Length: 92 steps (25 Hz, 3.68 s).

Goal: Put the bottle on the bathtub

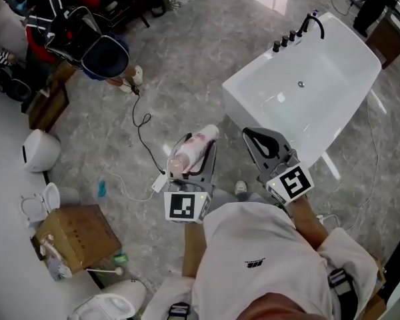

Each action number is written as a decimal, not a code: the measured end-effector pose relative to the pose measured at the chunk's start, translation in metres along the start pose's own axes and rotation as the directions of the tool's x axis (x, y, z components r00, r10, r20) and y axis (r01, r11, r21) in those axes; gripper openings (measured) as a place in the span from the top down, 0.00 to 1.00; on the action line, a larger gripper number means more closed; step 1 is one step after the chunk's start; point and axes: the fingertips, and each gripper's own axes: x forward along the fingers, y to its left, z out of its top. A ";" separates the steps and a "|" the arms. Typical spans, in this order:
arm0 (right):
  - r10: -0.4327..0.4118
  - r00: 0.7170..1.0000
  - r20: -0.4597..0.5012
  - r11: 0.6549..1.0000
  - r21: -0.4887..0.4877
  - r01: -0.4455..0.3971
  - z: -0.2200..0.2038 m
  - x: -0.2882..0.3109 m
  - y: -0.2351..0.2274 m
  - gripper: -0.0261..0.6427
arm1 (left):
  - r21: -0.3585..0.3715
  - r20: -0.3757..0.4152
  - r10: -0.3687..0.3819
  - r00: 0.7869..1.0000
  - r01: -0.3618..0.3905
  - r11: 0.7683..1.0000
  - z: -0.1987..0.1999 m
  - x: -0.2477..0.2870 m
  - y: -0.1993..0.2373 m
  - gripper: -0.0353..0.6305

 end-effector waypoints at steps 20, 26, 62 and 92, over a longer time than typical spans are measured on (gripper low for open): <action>-0.028 0.999 -0.033 0.999 -0.019 0.028 0.020 0.115 0.007 0.97 | -0.013 0.010 -0.041 0.999 0.041 0.999 0.016 0.030 0.108 0.61; -0.074 0.995 -0.060 0.997 -0.019 0.073 0.010 0.173 -0.036 0.97 | -0.010 0.003 -0.101 0.995 0.101 0.995 0.014 0.090 0.152 0.61; -0.446 0.877 -0.178 0.890 0.014 0.456 -0.054 0.294 -0.267 0.97 | -0.034 -0.067 -0.463 0.884 0.462 0.886 -0.021 0.379 0.223 0.61; -0.642 0.736 -0.215 0.734 0.103 0.671 -0.121 0.226 -0.466 0.97 | -0.004 -0.172 -0.664 0.727 0.674 0.739 -0.074 0.594 0.095 0.61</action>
